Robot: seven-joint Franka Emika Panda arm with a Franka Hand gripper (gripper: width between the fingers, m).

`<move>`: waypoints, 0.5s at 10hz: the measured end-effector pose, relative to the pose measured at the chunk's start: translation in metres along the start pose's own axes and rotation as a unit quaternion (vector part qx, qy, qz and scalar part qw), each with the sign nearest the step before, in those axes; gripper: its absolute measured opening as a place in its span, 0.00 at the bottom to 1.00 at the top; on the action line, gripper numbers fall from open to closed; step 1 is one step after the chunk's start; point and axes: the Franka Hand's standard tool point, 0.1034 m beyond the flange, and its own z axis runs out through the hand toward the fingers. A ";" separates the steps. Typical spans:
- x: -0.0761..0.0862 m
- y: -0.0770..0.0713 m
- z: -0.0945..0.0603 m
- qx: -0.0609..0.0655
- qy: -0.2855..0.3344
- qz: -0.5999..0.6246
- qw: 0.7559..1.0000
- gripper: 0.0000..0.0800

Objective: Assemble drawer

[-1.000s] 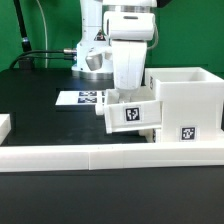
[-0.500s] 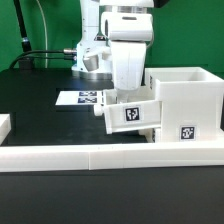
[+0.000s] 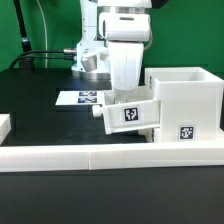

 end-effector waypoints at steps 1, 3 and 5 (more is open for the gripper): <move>0.003 0.000 0.000 0.001 0.000 0.000 1.000 0.06; 0.005 0.000 0.000 0.000 0.000 0.012 1.000 0.06; 0.005 0.001 -0.001 0.005 -0.002 0.015 1.000 0.06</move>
Offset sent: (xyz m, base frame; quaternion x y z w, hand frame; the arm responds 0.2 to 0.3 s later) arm 0.0124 0.0148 0.0000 0.0006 -0.0104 -0.0030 0.9999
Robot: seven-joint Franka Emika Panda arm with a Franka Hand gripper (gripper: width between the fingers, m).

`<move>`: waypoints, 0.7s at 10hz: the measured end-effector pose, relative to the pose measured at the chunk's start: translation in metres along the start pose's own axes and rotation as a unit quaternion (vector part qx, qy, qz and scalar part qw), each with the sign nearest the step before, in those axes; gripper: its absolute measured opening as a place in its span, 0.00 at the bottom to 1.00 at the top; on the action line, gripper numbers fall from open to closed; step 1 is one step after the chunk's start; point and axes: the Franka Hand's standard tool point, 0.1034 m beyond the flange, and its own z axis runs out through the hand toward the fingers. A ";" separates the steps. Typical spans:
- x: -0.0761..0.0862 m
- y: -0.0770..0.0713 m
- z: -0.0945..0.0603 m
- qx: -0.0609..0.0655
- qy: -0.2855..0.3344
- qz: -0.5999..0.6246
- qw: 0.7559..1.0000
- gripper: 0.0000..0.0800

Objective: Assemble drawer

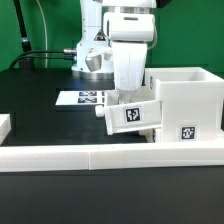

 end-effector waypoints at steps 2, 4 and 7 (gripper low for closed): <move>-0.001 0.000 0.000 0.000 0.000 0.001 1.000 0.06; -0.002 0.000 0.000 -0.001 0.000 -0.003 1.000 0.06; -0.005 0.000 0.001 0.000 0.001 -0.008 1.000 0.06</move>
Offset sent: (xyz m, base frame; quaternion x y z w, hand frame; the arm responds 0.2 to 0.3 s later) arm 0.0000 0.0000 0.0000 0.0000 0.0000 0.0000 1.0000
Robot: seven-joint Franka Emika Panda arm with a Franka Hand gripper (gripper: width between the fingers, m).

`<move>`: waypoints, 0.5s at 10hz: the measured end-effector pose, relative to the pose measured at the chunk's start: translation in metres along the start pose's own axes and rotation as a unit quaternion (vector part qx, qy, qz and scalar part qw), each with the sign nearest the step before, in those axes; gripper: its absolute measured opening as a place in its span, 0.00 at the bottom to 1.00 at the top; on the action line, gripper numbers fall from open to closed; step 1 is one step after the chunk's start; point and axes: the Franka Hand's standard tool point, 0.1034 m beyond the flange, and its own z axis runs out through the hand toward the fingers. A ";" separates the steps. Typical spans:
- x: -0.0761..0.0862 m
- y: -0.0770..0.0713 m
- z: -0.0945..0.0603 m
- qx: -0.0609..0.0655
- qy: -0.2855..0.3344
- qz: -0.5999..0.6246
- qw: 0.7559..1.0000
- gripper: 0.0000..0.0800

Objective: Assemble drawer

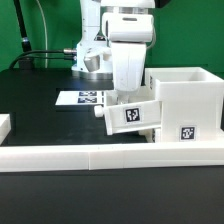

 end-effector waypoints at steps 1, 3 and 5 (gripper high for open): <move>0.002 0.000 0.000 0.000 0.000 0.000 1.000 0.06; 0.002 0.000 0.000 0.000 0.000 0.000 1.000 0.06; 0.002 0.000 0.000 -0.003 0.001 0.002 1.000 0.06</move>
Offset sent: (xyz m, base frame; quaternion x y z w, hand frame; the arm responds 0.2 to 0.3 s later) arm 0.0025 0.0060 -0.0004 -0.0040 -0.0065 -0.0050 1.0000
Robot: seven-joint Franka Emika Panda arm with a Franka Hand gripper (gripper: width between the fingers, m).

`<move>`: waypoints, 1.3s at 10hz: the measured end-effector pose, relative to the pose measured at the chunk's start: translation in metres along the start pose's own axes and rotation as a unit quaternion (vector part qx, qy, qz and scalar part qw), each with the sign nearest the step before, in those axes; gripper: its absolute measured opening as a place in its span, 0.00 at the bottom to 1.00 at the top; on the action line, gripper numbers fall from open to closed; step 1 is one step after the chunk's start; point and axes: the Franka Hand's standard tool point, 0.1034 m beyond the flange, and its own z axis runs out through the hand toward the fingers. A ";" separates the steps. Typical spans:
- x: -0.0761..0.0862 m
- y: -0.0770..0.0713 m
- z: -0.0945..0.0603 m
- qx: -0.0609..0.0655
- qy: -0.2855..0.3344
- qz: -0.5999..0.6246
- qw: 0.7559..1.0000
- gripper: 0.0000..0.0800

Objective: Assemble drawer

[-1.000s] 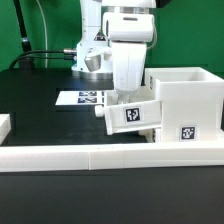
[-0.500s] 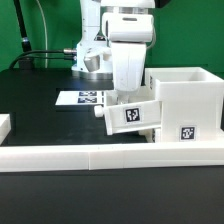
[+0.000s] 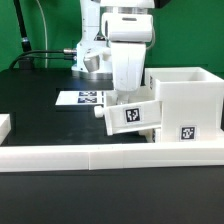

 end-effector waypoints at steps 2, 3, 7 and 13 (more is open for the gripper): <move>0.002 -0.001 0.000 0.003 -0.002 0.013 1.000 0.06; 0.004 -0.002 0.000 0.004 -0.005 0.020 1.000 0.06; 0.012 -0.003 -0.004 0.008 -0.054 0.035 0.998 0.06; 0.010 -0.002 -0.003 0.018 -0.059 0.014 0.998 0.06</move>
Offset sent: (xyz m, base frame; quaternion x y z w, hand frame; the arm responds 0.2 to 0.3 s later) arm 0.0006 0.0164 0.0023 -0.0079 -0.2630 -0.0241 0.9645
